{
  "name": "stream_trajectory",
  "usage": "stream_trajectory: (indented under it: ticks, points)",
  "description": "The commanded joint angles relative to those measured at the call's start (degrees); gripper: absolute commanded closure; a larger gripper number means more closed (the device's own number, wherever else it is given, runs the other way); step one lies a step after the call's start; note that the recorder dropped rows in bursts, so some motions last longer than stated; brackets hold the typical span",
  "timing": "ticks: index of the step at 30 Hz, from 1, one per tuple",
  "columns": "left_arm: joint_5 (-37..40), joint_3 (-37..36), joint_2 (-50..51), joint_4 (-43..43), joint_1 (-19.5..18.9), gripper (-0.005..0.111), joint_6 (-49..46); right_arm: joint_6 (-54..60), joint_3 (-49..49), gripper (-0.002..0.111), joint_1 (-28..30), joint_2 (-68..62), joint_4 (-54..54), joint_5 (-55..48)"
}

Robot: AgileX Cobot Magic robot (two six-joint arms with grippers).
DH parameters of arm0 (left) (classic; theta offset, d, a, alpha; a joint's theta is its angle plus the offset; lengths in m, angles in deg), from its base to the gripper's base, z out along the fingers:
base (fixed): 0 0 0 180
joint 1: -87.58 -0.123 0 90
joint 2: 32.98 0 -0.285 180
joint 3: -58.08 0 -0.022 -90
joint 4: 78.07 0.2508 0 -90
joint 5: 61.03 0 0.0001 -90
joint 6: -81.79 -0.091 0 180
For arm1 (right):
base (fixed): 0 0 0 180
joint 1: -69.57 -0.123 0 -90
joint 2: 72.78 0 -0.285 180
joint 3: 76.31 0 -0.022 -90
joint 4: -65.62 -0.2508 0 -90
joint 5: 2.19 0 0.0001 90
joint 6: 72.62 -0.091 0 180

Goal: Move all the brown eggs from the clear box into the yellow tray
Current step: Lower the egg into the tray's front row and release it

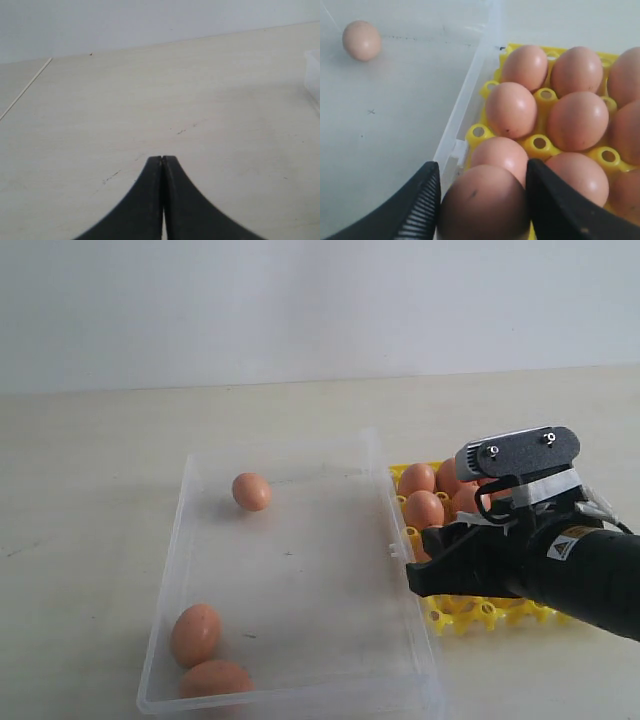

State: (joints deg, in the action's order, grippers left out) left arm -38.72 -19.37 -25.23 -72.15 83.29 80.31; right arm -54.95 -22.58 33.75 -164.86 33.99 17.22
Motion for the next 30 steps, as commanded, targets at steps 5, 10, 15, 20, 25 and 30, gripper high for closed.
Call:
stream_trajectory:
  ticks: [5,10,15,20,25,30]
  points:
    - [-0.51,0.23,0.04,-0.03,0.29,0.107,0.22,-1.65,0.24,0.108,0.31,-4.3,0.72,3.56]
    - [-0.51,0.23,0.04,-0.03,0.29,0.107,0.22,-2.57,0.24,0.108,0.31,-5.84,0.74,4.47]
    - [-0.51,0.23,0.04,-0.03,0.29,0.107,0.22,-2.77,0.24,0.108,0.31,-5.84,0.74,6.66]
    - [-0.51,0.23,0.04,-0.03,0.29,0.107,0.22,-4.9,0.24,0.108,0.31,-5.84,0.74,7.37]
    - [-0.51,0.23,0.04,-0.03,0.29,0.107,0.22,-5.43,0.24,0.108,0.31,-5.84,0.98,7.92]
    - [-0.51,0.23,0.04,-0.03,0.29,0.107,0.22,-6.64,0.24,0.108,0.31,-7.68,0.98,7.39]
